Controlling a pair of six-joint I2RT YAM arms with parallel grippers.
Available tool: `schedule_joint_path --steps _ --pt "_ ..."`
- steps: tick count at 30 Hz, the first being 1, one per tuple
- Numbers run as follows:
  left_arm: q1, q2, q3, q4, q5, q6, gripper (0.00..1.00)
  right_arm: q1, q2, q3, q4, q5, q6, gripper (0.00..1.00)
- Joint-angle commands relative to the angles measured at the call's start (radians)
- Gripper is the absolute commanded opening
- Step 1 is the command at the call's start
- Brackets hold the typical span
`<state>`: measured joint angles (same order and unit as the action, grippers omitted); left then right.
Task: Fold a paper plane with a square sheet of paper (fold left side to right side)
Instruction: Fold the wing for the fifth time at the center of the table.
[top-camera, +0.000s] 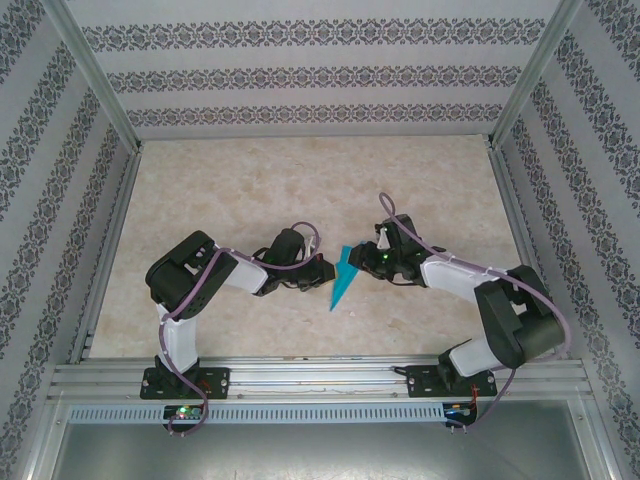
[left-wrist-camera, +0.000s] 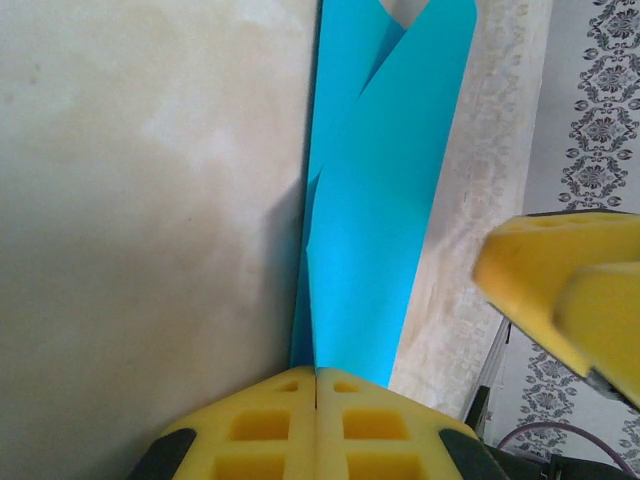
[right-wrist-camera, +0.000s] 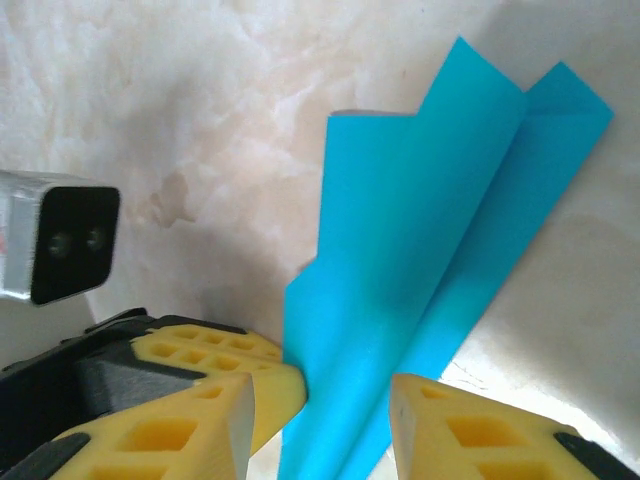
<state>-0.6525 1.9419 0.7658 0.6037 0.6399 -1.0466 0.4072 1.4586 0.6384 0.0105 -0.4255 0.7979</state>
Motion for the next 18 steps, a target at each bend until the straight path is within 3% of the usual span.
schedule_joint_path --steps 1,18 --pt "-0.037 0.083 0.016 -0.103 -0.088 0.057 0.00 -0.015 -0.011 0.005 -0.063 0.010 -0.023 0.42" --pt "-0.057 0.046 0.022 -0.065 -0.086 0.089 0.00 -0.014 0.108 0.004 0.049 -0.036 -0.010 0.45"
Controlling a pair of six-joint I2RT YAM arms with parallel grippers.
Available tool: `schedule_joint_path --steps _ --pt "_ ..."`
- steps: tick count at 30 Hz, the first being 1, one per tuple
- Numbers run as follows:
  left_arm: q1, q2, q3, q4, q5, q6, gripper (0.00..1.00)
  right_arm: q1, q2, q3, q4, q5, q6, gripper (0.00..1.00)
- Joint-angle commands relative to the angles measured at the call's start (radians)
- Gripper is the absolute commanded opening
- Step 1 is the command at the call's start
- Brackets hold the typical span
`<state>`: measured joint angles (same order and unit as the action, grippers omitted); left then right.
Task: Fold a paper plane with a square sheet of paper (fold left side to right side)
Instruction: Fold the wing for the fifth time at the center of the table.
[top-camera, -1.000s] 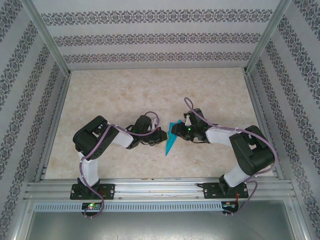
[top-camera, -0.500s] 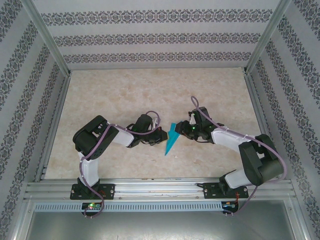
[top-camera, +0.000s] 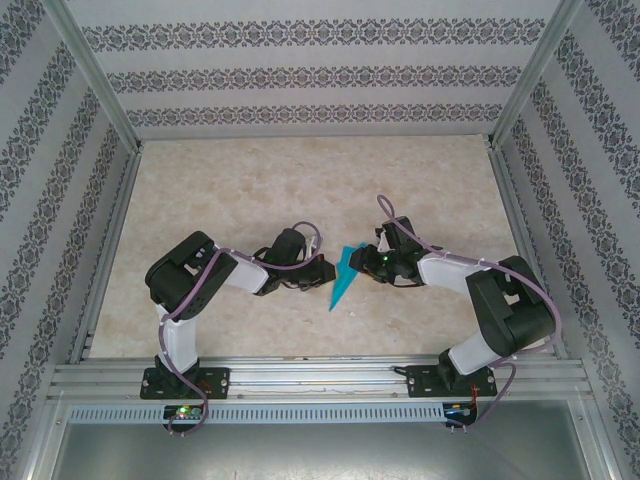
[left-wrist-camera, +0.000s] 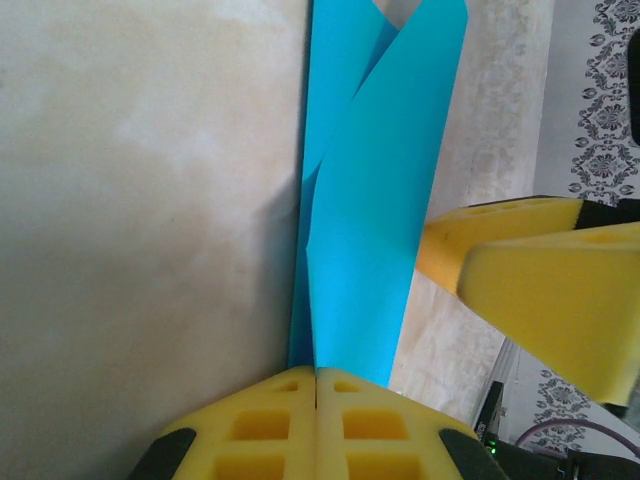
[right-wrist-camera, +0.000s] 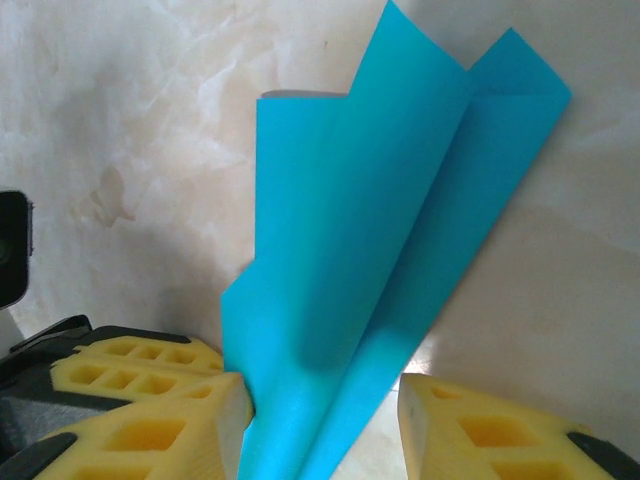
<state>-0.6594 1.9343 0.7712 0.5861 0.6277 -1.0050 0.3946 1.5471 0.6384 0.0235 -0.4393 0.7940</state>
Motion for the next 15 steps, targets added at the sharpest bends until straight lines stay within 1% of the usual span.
schedule_joint_path --steps 1,15 --pt "-0.051 0.054 0.018 -0.043 -0.071 0.049 0.00 0.000 0.024 0.006 0.038 -0.022 -0.006 0.45" --pt "-0.068 0.024 0.016 -0.010 -0.066 0.083 0.00 0.005 0.077 0.003 0.056 -0.016 -0.014 0.44"
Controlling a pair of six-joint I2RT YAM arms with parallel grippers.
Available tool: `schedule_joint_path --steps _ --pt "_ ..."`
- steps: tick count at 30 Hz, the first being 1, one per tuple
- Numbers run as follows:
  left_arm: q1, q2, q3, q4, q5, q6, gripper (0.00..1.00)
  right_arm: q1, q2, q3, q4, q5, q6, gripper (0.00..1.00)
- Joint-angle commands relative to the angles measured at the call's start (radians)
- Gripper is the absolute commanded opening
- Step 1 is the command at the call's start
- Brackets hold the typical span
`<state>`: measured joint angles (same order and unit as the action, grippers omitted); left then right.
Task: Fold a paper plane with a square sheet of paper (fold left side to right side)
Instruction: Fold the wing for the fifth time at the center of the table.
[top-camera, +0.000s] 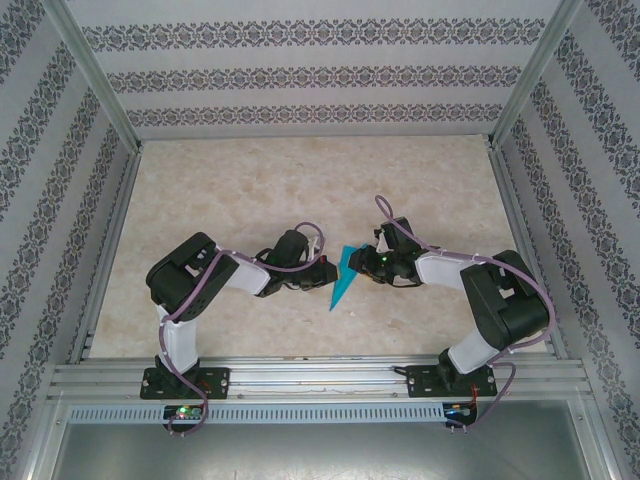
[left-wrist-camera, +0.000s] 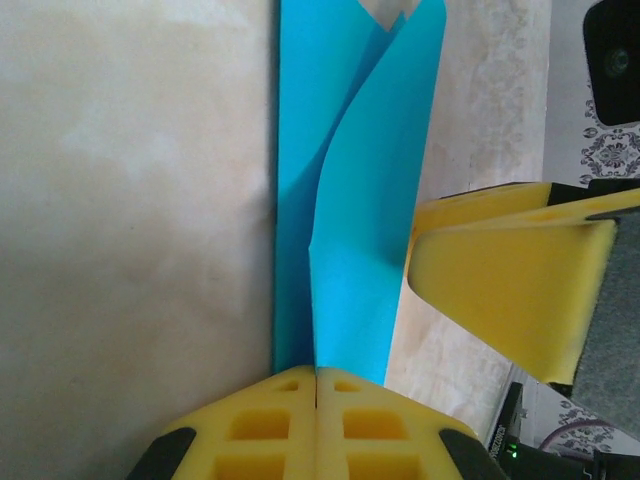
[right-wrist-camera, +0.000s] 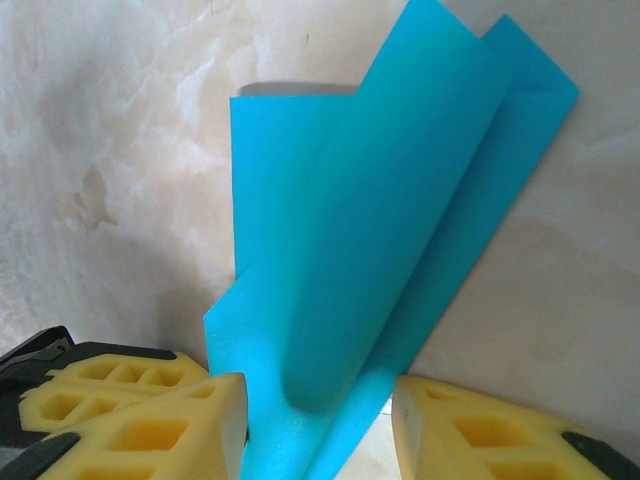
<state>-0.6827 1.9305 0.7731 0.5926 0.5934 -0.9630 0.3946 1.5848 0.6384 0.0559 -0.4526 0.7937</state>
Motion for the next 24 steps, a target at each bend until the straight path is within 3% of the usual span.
schedule_joint_path --steps 1,24 --pt "-0.044 0.025 0.014 -0.016 -0.033 0.043 0.00 0.006 0.040 0.003 0.024 -0.001 -0.014 0.44" --pt "-0.020 0.035 -0.003 -0.054 -0.076 0.013 0.00 0.000 0.032 -0.003 -0.011 0.008 -0.030 0.43"
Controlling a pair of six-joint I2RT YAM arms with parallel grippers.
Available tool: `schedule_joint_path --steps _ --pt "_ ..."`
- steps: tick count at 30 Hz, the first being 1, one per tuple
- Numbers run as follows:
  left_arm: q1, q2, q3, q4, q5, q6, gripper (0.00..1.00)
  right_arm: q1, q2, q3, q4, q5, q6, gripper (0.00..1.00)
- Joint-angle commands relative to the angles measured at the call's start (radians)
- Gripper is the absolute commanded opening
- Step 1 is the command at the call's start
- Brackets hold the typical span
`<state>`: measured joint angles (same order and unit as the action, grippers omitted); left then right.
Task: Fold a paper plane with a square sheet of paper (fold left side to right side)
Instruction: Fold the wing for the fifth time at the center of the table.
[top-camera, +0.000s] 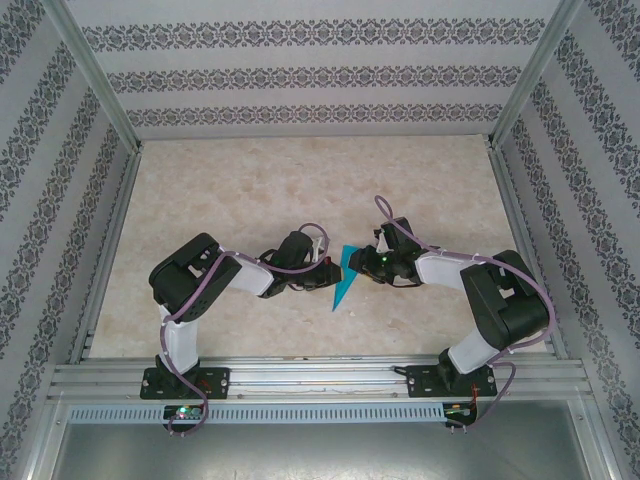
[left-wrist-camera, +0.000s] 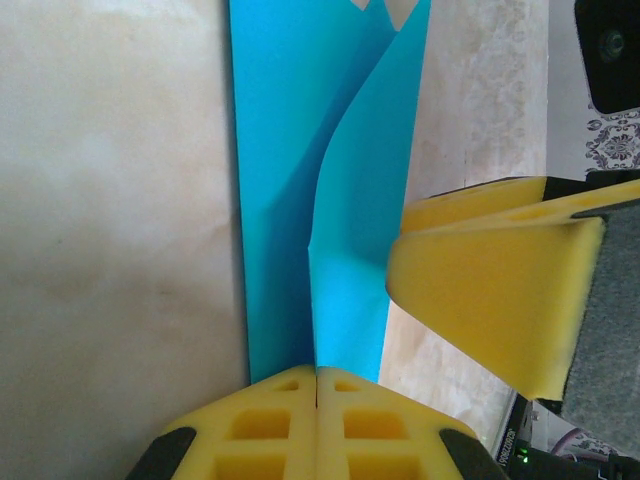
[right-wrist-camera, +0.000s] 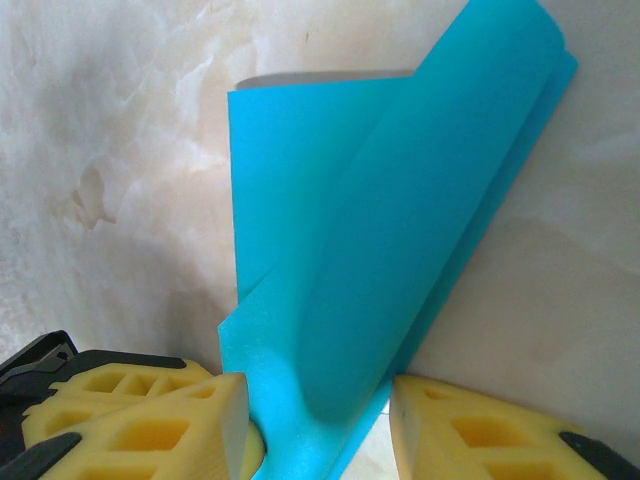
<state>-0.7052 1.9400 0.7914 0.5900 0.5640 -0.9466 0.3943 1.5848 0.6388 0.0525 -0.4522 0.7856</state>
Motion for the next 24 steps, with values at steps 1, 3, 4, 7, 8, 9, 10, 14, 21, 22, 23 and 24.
schedule_joint_path --steps 1,3,4,7,8,9,10,14,21,22,23,24 --pt "0.003 0.025 -0.023 -0.052 -0.048 -0.005 0.00 0.002 0.032 -0.004 -0.008 0.007 -0.022 0.43" --pt "0.007 0.026 -0.027 -0.050 -0.051 -0.009 0.00 0.002 0.029 -0.004 -0.011 0.009 -0.022 0.43" --pt "0.009 0.025 -0.031 -0.046 -0.052 -0.012 0.00 0.002 0.027 -0.003 -0.012 0.010 -0.024 0.43" --pt "0.012 0.024 -0.038 -0.038 -0.056 -0.015 0.00 0.000 0.026 0.001 -0.016 0.010 -0.026 0.43" --pt "0.012 0.022 -0.041 -0.038 -0.056 -0.015 0.00 0.000 0.027 0.001 -0.017 0.010 -0.026 0.43" --pt "0.012 0.022 -0.042 -0.037 -0.058 -0.017 0.00 0.001 0.028 0.002 -0.017 0.010 -0.027 0.43" --pt "0.012 0.020 -0.043 -0.035 -0.058 -0.017 0.00 0.001 0.031 0.003 -0.017 0.009 -0.027 0.44" --pt "0.015 0.015 -0.051 -0.032 -0.057 -0.017 0.00 0.001 0.039 0.004 -0.017 0.006 -0.029 0.43" --pt "0.018 0.012 -0.054 -0.032 -0.057 -0.017 0.00 0.002 0.043 0.005 -0.018 0.004 -0.031 0.43" --pt "0.018 0.011 -0.056 -0.032 -0.059 -0.017 0.00 0.002 0.041 0.006 -0.019 0.004 -0.030 0.43" --pt "0.019 0.010 -0.057 -0.033 -0.059 -0.017 0.00 0.002 0.041 0.005 -0.019 0.006 -0.029 0.44" --pt "0.019 0.008 -0.059 -0.032 -0.059 -0.017 0.00 0.002 0.041 0.007 -0.020 0.004 -0.030 0.43"
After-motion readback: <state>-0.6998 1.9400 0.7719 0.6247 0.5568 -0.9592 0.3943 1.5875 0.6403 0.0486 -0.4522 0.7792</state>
